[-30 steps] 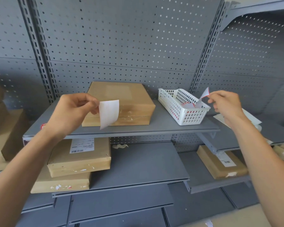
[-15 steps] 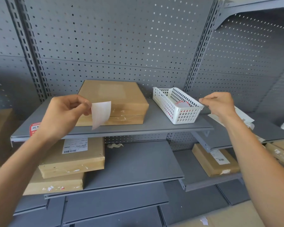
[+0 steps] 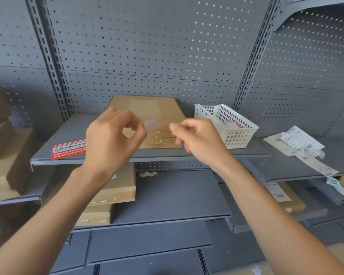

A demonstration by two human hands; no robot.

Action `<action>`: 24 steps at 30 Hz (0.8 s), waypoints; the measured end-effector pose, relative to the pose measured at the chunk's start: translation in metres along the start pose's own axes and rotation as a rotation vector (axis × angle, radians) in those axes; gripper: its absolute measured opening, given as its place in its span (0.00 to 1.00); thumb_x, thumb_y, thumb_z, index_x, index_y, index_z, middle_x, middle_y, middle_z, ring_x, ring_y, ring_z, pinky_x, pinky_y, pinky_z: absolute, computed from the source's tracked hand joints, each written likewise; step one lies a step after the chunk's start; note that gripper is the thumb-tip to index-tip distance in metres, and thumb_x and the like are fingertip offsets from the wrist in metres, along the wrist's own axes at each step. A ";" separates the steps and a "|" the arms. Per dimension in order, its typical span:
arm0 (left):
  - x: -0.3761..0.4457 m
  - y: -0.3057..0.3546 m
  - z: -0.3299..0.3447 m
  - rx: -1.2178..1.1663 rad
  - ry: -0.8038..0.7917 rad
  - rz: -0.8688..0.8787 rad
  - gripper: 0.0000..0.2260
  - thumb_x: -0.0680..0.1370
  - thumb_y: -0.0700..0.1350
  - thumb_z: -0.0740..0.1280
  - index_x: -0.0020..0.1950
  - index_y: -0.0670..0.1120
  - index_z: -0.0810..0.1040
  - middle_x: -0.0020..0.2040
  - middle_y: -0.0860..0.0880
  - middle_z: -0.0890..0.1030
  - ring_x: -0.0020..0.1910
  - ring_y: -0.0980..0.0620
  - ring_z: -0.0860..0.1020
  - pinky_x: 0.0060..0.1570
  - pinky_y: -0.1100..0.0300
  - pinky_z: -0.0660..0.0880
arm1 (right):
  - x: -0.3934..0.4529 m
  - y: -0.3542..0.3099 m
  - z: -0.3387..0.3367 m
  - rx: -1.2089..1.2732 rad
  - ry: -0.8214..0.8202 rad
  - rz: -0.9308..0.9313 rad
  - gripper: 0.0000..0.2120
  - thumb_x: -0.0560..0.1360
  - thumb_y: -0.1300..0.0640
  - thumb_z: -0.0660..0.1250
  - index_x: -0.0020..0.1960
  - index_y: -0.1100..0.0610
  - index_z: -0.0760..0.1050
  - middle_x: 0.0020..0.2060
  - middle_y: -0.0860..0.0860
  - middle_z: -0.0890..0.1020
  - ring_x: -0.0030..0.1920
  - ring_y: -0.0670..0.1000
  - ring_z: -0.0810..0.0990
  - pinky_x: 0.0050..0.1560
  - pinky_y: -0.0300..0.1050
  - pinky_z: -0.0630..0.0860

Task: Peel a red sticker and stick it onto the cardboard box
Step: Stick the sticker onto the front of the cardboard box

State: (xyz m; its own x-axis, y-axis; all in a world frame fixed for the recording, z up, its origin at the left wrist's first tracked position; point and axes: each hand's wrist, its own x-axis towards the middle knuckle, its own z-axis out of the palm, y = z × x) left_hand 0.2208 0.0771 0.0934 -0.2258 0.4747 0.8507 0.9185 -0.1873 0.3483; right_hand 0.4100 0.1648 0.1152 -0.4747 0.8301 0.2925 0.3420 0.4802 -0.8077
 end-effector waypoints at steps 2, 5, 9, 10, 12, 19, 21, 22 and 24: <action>-0.003 0.002 0.002 0.057 0.045 0.088 0.10 0.78 0.45 0.69 0.37 0.44 0.80 0.35 0.52 0.81 0.37 0.47 0.77 0.32 0.47 0.75 | 0.000 -0.008 0.016 0.062 -0.034 0.002 0.16 0.80 0.49 0.68 0.35 0.51 0.79 0.25 0.43 0.79 0.24 0.40 0.72 0.33 0.38 0.70; -0.007 0.004 0.004 0.156 0.104 0.222 0.15 0.80 0.47 0.71 0.35 0.44 0.78 0.32 0.50 0.80 0.35 0.45 0.77 0.23 0.50 0.71 | -0.001 -0.016 0.032 0.147 -0.050 0.017 0.14 0.81 0.49 0.67 0.39 0.52 0.81 0.30 0.47 0.82 0.23 0.41 0.74 0.30 0.37 0.71; -0.014 0.002 0.001 0.234 0.112 0.328 0.15 0.81 0.44 0.66 0.34 0.44 0.79 0.31 0.49 0.78 0.33 0.44 0.77 0.19 0.56 0.65 | -0.002 -0.019 0.037 0.225 -0.065 0.068 0.16 0.81 0.46 0.67 0.45 0.58 0.83 0.37 0.53 0.86 0.27 0.49 0.76 0.33 0.40 0.73; -0.015 0.001 0.000 0.245 0.108 0.339 0.14 0.81 0.43 0.66 0.35 0.44 0.80 0.31 0.49 0.78 0.34 0.44 0.78 0.19 0.57 0.65 | -0.002 -0.018 0.037 0.236 -0.070 0.072 0.16 0.81 0.46 0.67 0.45 0.58 0.83 0.38 0.53 0.86 0.28 0.49 0.77 0.33 0.38 0.72; -0.017 0.000 -0.002 0.254 0.101 0.365 0.13 0.81 0.43 0.67 0.36 0.44 0.81 0.32 0.50 0.80 0.34 0.44 0.79 0.19 0.57 0.65 | -0.004 -0.019 0.038 0.236 -0.082 0.056 0.13 0.80 0.48 0.68 0.45 0.56 0.83 0.39 0.54 0.87 0.29 0.49 0.78 0.32 0.34 0.70; -0.025 -0.010 -0.007 0.197 0.062 0.370 0.10 0.82 0.48 0.69 0.46 0.47 0.87 0.43 0.51 0.86 0.42 0.42 0.82 0.24 0.50 0.74 | -0.009 -0.019 0.040 0.260 -0.090 0.052 0.07 0.79 0.57 0.70 0.43 0.56 0.83 0.37 0.54 0.86 0.30 0.49 0.78 0.31 0.31 0.70; -0.027 -0.015 -0.011 0.144 0.043 0.307 0.10 0.81 0.51 0.72 0.49 0.46 0.88 0.46 0.50 0.87 0.43 0.43 0.81 0.31 0.49 0.76 | -0.010 -0.016 0.040 0.245 -0.079 0.043 0.07 0.79 0.58 0.70 0.42 0.56 0.83 0.38 0.55 0.87 0.30 0.49 0.78 0.32 0.33 0.72; -0.028 -0.018 -0.015 0.104 0.041 0.252 0.11 0.80 0.52 0.73 0.50 0.45 0.88 0.47 0.49 0.86 0.44 0.44 0.81 0.36 0.51 0.77 | -0.010 -0.015 0.039 0.243 -0.071 0.041 0.07 0.78 0.59 0.69 0.42 0.56 0.82 0.37 0.55 0.87 0.30 0.49 0.78 0.33 0.33 0.72; -0.030 -0.025 -0.024 -0.019 0.059 0.065 0.12 0.78 0.53 0.74 0.52 0.45 0.87 0.48 0.50 0.86 0.45 0.48 0.79 0.41 0.56 0.75 | -0.012 -0.013 0.036 0.250 -0.066 0.035 0.07 0.78 0.61 0.69 0.42 0.58 0.82 0.36 0.55 0.86 0.31 0.50 0.79 0.32 0.33 0.72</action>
State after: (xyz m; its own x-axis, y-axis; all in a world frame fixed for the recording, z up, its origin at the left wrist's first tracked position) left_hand 0.1966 0.0473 0.0683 -0.1849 0.4099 0.8932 0.9256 -0.2327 0.2984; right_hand 0.3823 0.1385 0.1041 -0.5212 0.8206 0.2344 0.1520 0.3595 -0.9207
